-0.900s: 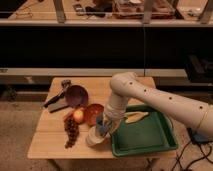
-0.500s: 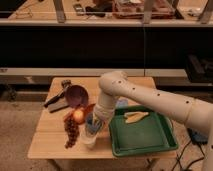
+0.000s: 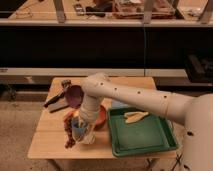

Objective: Stack cups into tray

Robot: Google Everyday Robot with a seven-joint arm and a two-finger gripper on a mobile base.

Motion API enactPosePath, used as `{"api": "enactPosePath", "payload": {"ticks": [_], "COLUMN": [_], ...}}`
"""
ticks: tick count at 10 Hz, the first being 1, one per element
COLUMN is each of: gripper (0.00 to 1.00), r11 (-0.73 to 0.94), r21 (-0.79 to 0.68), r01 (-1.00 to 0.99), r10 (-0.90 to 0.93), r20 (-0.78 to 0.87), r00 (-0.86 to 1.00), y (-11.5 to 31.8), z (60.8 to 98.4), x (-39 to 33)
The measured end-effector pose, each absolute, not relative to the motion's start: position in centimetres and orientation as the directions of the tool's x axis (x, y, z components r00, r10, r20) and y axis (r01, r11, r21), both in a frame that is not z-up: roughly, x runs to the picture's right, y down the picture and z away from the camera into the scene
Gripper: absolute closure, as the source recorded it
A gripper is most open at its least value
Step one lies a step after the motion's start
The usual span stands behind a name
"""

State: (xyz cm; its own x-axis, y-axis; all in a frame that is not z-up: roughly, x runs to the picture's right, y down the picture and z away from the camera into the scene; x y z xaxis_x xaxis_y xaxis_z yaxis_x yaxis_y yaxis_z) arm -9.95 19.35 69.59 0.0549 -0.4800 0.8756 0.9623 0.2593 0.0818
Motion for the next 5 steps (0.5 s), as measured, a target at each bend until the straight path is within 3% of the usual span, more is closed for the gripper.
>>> {"api": "enactPosePath", "payload": {"ticks": [5], "gripper": [1.0], "r11": [0.244], "r21": [-0.008], "r01": [0.97], "r10": [-0.48], "r20": [0.868], "r00": [0.128], "y": [20.1], "z": [69.2], "x": [-4.5]}}
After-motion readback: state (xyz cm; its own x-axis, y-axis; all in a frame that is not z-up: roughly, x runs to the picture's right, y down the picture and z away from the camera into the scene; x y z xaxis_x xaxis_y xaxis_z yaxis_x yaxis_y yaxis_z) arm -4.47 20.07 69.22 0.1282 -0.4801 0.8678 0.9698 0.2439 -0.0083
